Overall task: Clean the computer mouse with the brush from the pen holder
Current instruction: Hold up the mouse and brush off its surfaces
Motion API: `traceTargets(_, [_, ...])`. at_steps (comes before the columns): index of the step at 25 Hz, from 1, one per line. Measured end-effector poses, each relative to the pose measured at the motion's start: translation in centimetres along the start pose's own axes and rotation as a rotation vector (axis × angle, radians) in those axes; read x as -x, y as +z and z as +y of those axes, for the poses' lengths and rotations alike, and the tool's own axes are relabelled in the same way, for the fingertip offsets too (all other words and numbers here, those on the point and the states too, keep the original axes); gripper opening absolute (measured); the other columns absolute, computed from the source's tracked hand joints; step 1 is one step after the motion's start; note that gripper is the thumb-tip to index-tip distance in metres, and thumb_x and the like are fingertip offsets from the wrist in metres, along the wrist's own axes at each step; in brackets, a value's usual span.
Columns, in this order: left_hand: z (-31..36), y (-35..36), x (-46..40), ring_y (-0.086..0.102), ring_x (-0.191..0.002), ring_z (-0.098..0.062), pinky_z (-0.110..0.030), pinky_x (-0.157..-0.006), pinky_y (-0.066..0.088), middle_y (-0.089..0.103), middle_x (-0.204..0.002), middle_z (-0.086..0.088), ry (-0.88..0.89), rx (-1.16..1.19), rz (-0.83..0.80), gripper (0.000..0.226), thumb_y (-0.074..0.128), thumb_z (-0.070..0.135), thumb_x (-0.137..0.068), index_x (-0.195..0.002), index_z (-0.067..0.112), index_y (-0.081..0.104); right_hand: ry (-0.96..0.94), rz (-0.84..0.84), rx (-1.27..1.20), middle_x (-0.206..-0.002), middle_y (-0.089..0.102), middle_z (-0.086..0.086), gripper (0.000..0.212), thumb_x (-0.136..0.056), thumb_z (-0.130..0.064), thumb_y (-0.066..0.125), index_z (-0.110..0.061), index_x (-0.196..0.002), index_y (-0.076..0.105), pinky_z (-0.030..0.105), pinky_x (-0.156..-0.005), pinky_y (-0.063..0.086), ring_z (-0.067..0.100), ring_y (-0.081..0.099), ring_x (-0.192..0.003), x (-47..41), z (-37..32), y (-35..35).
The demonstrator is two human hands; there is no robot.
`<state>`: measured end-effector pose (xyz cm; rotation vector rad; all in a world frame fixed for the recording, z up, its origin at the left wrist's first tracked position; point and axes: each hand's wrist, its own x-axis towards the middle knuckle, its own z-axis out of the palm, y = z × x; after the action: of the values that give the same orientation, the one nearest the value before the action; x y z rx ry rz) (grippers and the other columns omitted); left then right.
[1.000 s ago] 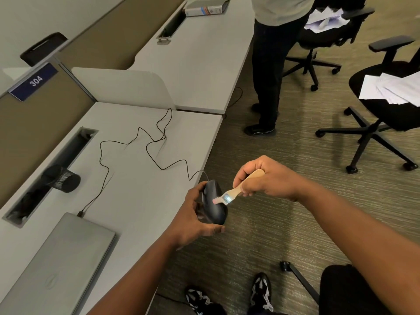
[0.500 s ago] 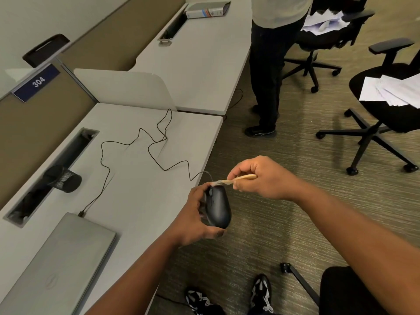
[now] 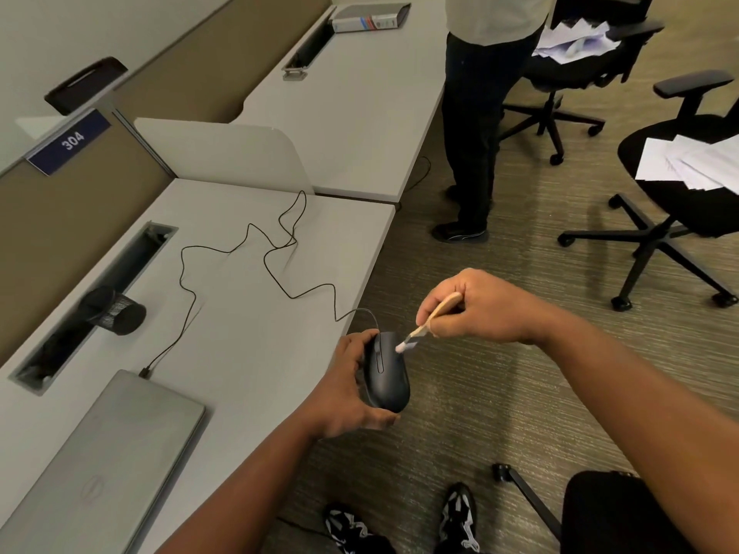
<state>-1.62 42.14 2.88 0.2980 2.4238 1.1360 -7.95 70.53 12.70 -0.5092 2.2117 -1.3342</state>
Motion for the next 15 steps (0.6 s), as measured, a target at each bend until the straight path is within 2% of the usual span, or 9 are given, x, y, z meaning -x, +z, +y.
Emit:
traceTargets(2, [0.1,0.0,0.0,0.044,-0.135,-0.005,-0.025,-0.105,0.055,0.026,-0.144,0.034,-0.002,-0.016,-0.011,0.126,0.098,0.055,-0.057,-0.157,0.052,0.02,-0.017,0.03,-0.117,-0.078,0.076,-0.005,0.006,-0.093,-0.024,0.075,-0.028,-0.093,0.08,0.019,-0.063,0.052,0.003,0.066,-0.069,-0.2,0.2,0.6])
traceTargets(4, [0.2,0.0,0.1,0.044,-0.136,-0.008,-0.027,-0.108,0.055,0.027,-0.146,0.028,-0.011,-0.027,-0.018,0.127,0.098,0.055,-0.058,-0.157,0.051,0.019,0.003,0.012,-0.222,-0.082,0.078,0.003,0.007,-0.098,-0.024,0.072,-0.02,-0.098,0.078,0.021,-0.064,0.055,0.011,0.069,-0.072,-0.4,0.4,1.9])
traceTargets(8, [0.7,0.0,0.2,0.043,-0.137,-0.006,-0.02,-0.103,0.056,0.028,-0.146,0.027,-0.011,-0.03,-0.032,0.125,0.098,0.054,-0.057,-0.155,0.052,0.02,0.031,0.069,-0.255,-0.077,0.076,0.001,0.014,-0.102,-0.022,0.067,-0.009,-0.103,0.073,0.019,-0.061,0.053,0.011,0.068,-0.069,-0.7,1.3,3.7])
traceTargets(11, [0.8,0.0,0.4,0.043,-0.137,-0.006,-0.021,-0.102,0.056,0.027,-0.147,0.027,-0.002,-0.021,-0.039,0.125,0.097,0.052,-0.058,-0.158,0.048,0.021,0.014,0.162,-0.211,-0.075,0.075,-0.002,0.014,-0.103,-0.024,0.065,-0.014,-0.101,0.074,0.017,-0.061,0.051,0.006,0.067,-0.067,-0.8,1.7,3.6])
traceTargets(15, [1.0,0.2,0.4,0.043,-0.137,-0.007,-0.014,-0.099,0.054,0.026,-0.146,0.029,0.007,-0.004,-0.057,0.129,0.097,0.05,-0.061,-0.163,0.043,0.02,-0.005,0.341,-0.094,-0.079,0.075,0.001,0.015,-0.104,-0.03,0.062,-0.024,-0.097,0.073,0.029,-0.062,0.053,0.006,0.064,-0.067,-1.0,2.1,3.7])
